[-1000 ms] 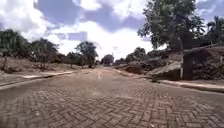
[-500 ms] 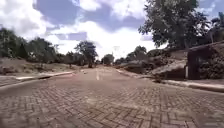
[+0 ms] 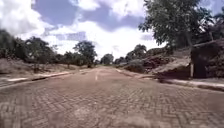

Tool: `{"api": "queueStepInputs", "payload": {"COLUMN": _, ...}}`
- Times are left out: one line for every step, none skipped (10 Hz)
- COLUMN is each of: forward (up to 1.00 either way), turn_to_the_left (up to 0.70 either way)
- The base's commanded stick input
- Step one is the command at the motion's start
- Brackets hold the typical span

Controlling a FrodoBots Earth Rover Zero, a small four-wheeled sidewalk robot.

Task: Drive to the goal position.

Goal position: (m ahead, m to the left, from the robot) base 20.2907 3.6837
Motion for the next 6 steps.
{"api": "queueStepInputs", "payload": {"forward": 1.00, "turn_to_the_left": -0.26}}
{"api": "queueStepInputs", "payload": {"forward": 1.00, "turn_to_the_left": -0.16}}
{"api": "queueStepInputs", "payload": {"forward": 1.00, "turn_to_the_left": -0.06}}
{"api": "queueStepInputs", "payload": {"forward": 1.00, "turn_to_the_left": 0.00}}
{"api": "queueStepInputs", "payload": {"forward": 1.00, "turn_to_the_left": 0.00}}
{"api": "queueStepInputs", "payload": {"forward": 1.00, "turn_to_the_left": 0.00}}
